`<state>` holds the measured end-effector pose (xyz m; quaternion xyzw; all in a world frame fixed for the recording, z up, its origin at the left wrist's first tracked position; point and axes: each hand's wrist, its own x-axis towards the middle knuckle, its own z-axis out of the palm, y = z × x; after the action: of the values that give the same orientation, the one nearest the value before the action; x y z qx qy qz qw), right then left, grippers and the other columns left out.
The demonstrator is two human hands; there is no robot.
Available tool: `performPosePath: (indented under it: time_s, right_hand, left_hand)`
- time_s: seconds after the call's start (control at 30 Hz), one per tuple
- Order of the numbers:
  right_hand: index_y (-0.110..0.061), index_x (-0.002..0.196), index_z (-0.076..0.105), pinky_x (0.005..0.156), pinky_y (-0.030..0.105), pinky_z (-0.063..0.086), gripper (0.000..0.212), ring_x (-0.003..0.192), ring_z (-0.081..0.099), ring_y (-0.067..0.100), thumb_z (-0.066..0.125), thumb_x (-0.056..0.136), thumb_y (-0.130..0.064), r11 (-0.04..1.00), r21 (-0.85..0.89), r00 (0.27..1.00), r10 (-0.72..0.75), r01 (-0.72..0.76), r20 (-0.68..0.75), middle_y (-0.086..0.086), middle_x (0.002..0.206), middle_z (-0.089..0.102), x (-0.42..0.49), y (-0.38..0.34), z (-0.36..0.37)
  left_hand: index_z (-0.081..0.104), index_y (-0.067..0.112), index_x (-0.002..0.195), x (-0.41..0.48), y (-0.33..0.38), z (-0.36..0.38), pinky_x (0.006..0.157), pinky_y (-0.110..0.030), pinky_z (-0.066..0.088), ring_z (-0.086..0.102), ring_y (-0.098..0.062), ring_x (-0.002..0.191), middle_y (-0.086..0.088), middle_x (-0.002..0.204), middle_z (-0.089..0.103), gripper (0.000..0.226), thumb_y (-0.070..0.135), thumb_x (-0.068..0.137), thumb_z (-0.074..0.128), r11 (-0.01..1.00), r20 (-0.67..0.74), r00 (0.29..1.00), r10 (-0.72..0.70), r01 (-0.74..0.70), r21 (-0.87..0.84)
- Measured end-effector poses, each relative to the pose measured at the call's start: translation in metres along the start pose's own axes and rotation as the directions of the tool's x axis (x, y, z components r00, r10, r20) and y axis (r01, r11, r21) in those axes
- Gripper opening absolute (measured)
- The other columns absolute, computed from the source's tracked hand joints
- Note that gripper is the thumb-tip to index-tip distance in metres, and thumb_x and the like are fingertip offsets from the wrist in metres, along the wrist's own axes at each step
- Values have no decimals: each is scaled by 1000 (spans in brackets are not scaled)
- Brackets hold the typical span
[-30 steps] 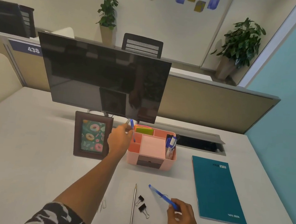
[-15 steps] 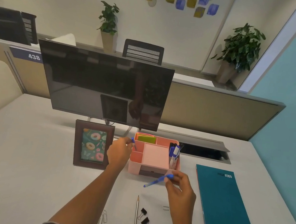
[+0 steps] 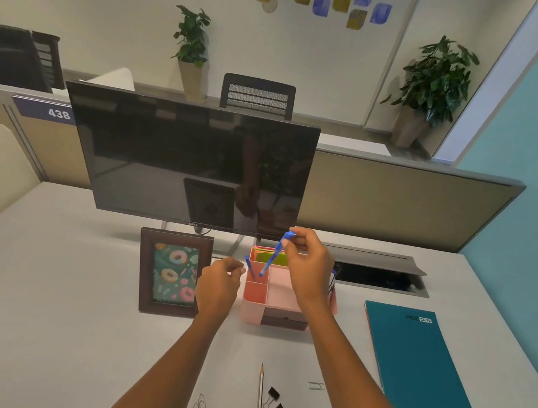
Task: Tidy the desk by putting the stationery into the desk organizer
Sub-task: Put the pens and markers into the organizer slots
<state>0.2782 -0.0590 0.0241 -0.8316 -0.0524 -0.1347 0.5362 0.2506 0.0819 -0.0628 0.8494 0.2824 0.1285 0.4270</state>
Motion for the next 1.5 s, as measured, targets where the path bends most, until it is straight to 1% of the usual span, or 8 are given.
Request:
performPosePath:
  time_s: [0.27,0.43,0.53,0.77,0.97,1.07,1.23,1.5]
  right_hand:
    - [-15,112,63,61,3,40,25,90,65,14,61,89,-24,990,-128,992,70,-56,104,2,105,69,4,16,31]
    - [-15,119,62,77,21,48,31,99,63,21,57,91,-28,965,-239,974,150,-107,169,5,116,66,3,28,39]
    - [-16,124,59,78,21,46,33,101,62,22,52,94,-27,950,-288,970,175,-121,171,6,121,64,0,28,39]
    - [-16,123,59,65,10,42,30,96,59,14,54,94,-19,970,-210,989,136,-120,60,4,114,66,-21,29,4]
    - [-12,111,64,69,11,46,23,97,59,13,61,89,-14,980,-96,985,174,-174,-8,-1,107,64,-77,70,-60]
    - [-11,104,66,71,26,55,16,90,63,22,60,89,-11,947,-176,963,260,-268,-67,4,97,66,-114,105,-99]
    - [-10,98,68,71,25,43,15,81,60,20,66,85,-18,798,-425,889,455,-427,-38,9,92,68,-182,144,-142]
    - [-20,99,65,74,23,39,27,93,53,19,68,80,-39,678,-662,869,488,-319,82,-2,91,50,-256,145,-152]
  left_hand:
    - [72,23,93,-28,-33,-3,73,-32,58,68,-11,79,6,92,73,10,27,90,63,997,31,999,-23,25,-77]
    - [71,26,89,-57,-48,-8,72,-26,52,68,-11,78,7,89,73,6,27,89,65,991,70,994,-80,86,-100]
    - [70,30,85,-78,-55,-8,74,-29,54,68,-8,75,11,85,72,4,30,87,67,992,128,988,-81,93,-89]
    - [70,28,85,-129,-69,2,75,-31,56,67,-9,73,10,84,71,14,41,80,70,993,320,941,-106,80,92]
    - [60,21,96,-166,-61,5,65,-25,40,58,-15,78,6,93,64,37,48,74,74,950,396,897,-198,77,302]
    - [57,19,94,-180,-57,6,64,-26,40,56,-16,77,4,93,63,40,49,74,73,931,418,887,-196,34,363]
    - [58,15,95,-194,-52,4,63,-24,40,59,-16,79,1,92,63,36,44,78,72,913,444,878,-181,-18,408]
    - [53,15,90,-209,-50,-3,65,-26,42,52,-18,77,2,87,52,17,28,82,62,850,453,881,-137,-130,510]
